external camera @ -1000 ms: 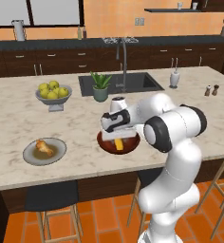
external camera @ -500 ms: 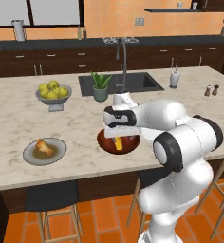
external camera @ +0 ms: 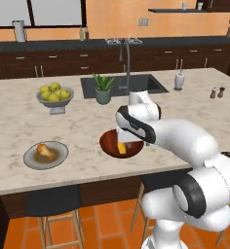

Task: Pick the chicken drumstick and corn from their plates and place them in the bowl. Then put the bowl in the fridge.

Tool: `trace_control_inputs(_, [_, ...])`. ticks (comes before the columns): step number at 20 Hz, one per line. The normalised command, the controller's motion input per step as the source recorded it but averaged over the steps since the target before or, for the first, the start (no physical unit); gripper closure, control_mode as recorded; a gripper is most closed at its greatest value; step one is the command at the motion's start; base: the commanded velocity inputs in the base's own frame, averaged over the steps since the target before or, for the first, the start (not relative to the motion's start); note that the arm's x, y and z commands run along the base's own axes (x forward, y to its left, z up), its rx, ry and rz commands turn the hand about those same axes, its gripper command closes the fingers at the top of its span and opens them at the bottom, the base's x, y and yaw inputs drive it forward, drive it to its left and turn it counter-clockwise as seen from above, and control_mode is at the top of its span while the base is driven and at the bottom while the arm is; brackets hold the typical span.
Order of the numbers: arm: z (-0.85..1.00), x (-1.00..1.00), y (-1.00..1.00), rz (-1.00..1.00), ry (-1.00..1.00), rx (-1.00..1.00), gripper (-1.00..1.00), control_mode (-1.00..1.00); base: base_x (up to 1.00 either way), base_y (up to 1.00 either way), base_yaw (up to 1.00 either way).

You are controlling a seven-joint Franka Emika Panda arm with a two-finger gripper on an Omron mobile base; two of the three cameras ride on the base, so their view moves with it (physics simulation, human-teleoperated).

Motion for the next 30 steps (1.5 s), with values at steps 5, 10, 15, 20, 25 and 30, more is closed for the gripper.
trace_control_inputs(5, [0.5,-0.77,-0.64,0.0,0.0,0.0,-1.0,-1.0,0.0,0.0,0.0])
trace_control_inputs(10, [0.5,-0.78,-0.37,0.0,0.0,0.0,-1.0,-1.0,0.0,0.0,0.0])
trace_control_inputs(15, [0.23,-0.52,-0.19,0.0,0.0,0.0,-1.0,1.0,-0.05,0.02,0.0])
trace_control_inputs(20, [0.0,0.0,0.0,0.0,0.0,0.0,-1.0,1.0,-0.28,0.86,0.0])
trace_control_inputs(25, [0.0,0.0,0.0,0.0,0.0,0.0,-1.0,1.0,0.0,1.0,0.0])
trace_control_inputs(30, [0.0,0.0,0.0,0.0,0.0,0.0,-1.0,1.0,0.07,0.88,0.0])
